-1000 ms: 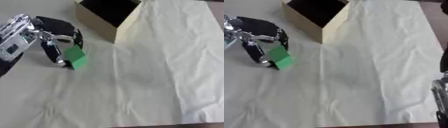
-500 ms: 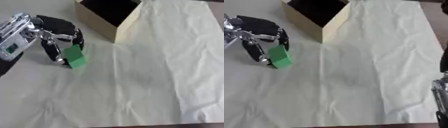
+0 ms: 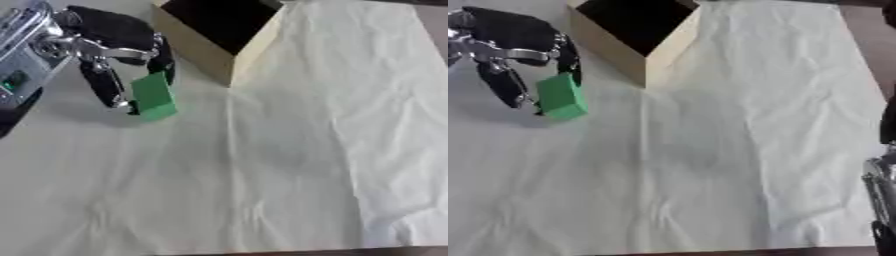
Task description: Pick up objects on the table and place them in the box.
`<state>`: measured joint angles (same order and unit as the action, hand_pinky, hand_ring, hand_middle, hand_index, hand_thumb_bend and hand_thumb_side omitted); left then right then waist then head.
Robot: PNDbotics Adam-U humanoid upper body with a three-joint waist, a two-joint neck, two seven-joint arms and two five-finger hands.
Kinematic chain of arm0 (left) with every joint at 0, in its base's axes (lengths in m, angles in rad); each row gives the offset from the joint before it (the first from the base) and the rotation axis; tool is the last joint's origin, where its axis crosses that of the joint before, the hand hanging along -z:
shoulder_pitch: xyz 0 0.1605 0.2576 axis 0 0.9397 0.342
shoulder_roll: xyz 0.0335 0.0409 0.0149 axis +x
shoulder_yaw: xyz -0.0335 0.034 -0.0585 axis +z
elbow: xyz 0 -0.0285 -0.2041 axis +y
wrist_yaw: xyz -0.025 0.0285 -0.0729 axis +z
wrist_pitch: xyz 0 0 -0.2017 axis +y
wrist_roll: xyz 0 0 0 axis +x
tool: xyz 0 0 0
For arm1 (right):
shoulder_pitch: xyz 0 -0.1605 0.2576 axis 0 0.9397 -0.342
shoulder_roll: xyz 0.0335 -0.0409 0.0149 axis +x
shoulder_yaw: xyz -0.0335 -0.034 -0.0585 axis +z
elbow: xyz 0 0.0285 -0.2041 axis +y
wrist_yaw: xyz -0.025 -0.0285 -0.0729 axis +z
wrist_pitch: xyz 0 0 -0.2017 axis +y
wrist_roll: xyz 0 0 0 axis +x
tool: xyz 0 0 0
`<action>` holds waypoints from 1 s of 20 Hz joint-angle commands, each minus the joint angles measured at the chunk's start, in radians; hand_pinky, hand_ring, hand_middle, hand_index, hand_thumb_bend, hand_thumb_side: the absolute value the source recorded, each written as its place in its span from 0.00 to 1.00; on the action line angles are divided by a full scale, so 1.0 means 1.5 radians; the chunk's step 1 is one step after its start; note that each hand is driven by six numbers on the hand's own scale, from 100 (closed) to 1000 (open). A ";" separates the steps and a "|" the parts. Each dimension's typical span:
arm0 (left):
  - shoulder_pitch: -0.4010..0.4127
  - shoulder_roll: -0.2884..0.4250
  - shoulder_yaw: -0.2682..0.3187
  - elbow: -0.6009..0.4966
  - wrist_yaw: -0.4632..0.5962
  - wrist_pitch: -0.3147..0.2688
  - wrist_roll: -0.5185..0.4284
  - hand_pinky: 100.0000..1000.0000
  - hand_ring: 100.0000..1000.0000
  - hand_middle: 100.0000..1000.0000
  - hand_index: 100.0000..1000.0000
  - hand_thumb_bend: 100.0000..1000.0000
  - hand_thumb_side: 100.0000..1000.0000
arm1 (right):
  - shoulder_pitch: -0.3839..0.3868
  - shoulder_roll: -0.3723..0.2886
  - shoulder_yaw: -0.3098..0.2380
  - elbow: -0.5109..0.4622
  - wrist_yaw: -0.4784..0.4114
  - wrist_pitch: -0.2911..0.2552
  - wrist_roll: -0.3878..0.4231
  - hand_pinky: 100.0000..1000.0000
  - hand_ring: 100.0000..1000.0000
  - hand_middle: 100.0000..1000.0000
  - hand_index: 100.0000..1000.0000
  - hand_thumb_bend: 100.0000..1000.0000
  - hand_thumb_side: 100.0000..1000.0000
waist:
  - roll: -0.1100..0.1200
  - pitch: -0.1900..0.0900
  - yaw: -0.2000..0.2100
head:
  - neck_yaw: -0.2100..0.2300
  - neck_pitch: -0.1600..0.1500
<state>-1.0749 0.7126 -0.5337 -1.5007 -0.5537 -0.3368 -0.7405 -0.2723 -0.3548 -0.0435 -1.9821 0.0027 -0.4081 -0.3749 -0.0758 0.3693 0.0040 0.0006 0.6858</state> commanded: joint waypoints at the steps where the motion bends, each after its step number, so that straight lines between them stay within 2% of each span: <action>1: -0.023 0.003 0.024 -0.021 0.014 0.019 0.003 0.39 0.54 0.40 0.47 0.00 0.00 | -0.003 -0.015 -0.008 -0.012 -0.001 0.001 -0.002 0.78 0.69 0.55 0.80 0.00 0.86 | 0.002 -0.020 0.001 | -0.001 0.001; 6: -0.040 -0.013 0.055 -0.024 0.025 0.054 0.027 0.37 0.53 0.39 0.46 0.00 0.00 | 0.000 -0.016 -0.010 -0.012 0.000 0.000 -0.004 0.78 0.69 0.55 0.80 0.00 0.85 | 0.002 -0.026 0.001 | -0.002 -0.001; 11: -0.064 -0.041 0.084 0.010 0.015 0.091 0.071 0.34 0.51 0.39 0.45 0.00 0.01 | -0.001 -0.016 -0.011 -0.012 -0.001 -0.002 -0.006 0.78 0.69 0.55 0.80 0.00 0.85 | 0.001 -0.029 0.000 | -0.002 -0.009; 12: -0.070 -0.048 0.088 0.020 0.012 0.096 0.079 0.34 0.51 0.38 0.45 0.00 0.10 | -0.002 -0.016 -0.011 -0.012 -0.001 -0.002 -0.006 0.78 0.69 0.55 0.80 0.00 0.85 | 0.001 -0.028 -0.001 | -0.002 -0.011; 13: -0.077 -0.055 0.092 0.031 0.008 0.100 0.086 0.34 0.51 0.38 0.45 0.00 0.02 | -0.003 -0.016 -0.011 -0.012 -0.002 -0.002 -0.006 0.78 0.69 0.55 0.80 0.00 0.85 | 0.001 -0.028 -0.002 | -0.001 -0.014; 20: -0.129 -0.104 0.124 0.125 -0.048 0.116 0.141 0.32 0.51 0.38 0.45 0.00 0.05 | -0.013 -0.015 -0.012 -0.012 -0.003 -0.005 -0.005 0.78 0.69 0.55 0.80 0.00 0.85 | 0.002 -0.015 -0.015 | 0.013 -0.038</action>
<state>-1.2416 0.5561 -0.3710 -1.3268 -0.6102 -0.1666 -0.5466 -0.2823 -0.3564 -0.0500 -1.9821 0.0024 -0.4118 -0.3815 -0.0759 0.3691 -0.0182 0.0149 0.6443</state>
